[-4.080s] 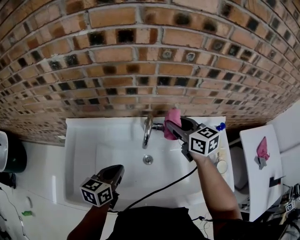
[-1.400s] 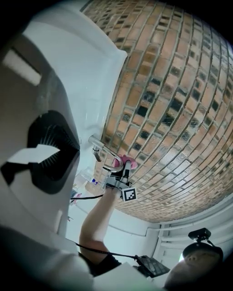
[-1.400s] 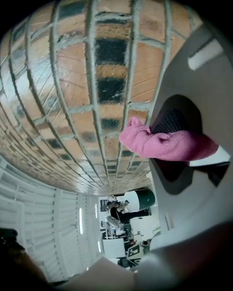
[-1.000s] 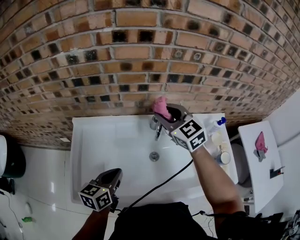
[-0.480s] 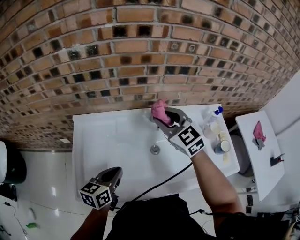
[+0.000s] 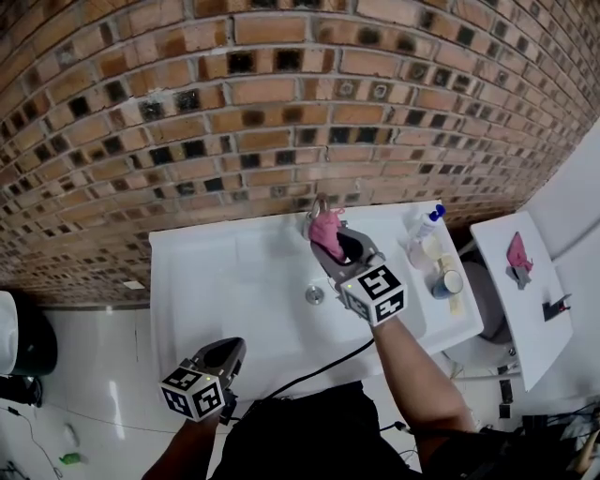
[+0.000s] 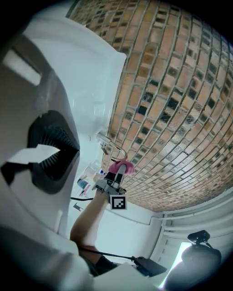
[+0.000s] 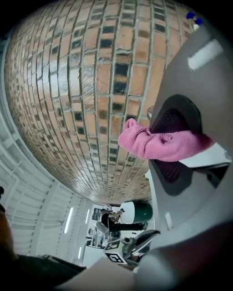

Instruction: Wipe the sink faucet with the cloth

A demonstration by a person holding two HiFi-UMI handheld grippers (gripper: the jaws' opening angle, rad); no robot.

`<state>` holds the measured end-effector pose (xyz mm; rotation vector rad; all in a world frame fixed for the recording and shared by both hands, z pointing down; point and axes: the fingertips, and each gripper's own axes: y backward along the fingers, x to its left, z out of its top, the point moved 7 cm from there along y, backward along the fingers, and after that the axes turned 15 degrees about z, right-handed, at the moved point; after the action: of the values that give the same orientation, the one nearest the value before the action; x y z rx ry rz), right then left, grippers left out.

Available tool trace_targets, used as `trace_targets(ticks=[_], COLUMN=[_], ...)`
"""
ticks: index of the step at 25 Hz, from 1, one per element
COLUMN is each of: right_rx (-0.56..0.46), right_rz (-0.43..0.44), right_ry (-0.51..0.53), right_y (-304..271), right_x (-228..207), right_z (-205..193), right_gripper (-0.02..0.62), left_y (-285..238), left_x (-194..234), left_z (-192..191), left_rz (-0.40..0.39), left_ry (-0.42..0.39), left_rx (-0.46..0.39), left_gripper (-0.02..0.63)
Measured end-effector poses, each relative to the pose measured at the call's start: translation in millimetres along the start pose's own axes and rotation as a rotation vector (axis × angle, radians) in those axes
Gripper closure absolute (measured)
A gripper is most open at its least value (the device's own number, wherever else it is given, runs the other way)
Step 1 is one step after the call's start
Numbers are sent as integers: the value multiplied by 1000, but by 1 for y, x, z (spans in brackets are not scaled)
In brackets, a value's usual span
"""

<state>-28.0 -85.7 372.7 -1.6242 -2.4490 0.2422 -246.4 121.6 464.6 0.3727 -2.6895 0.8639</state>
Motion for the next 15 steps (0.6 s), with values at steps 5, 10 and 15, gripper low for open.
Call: trace_targets(ticks=[5,10,15], right_rx=[-43,-92,-57], right_rz=[-7,31,75], right_ry=[-85,-208,-293], right_y=[4,9,13], right_x=[3,1,2], right_z=[-9,-18,-35], right_gripper=[453,453,454], left_y=[1,-12,-25], left_x=[1,0,-9], left_z=[0,4,8], left_rz=[-2,-12,-25], left_ry=[0,-1,7], left_rx=[1,-7,-19], left_gripper=[600,600,600])
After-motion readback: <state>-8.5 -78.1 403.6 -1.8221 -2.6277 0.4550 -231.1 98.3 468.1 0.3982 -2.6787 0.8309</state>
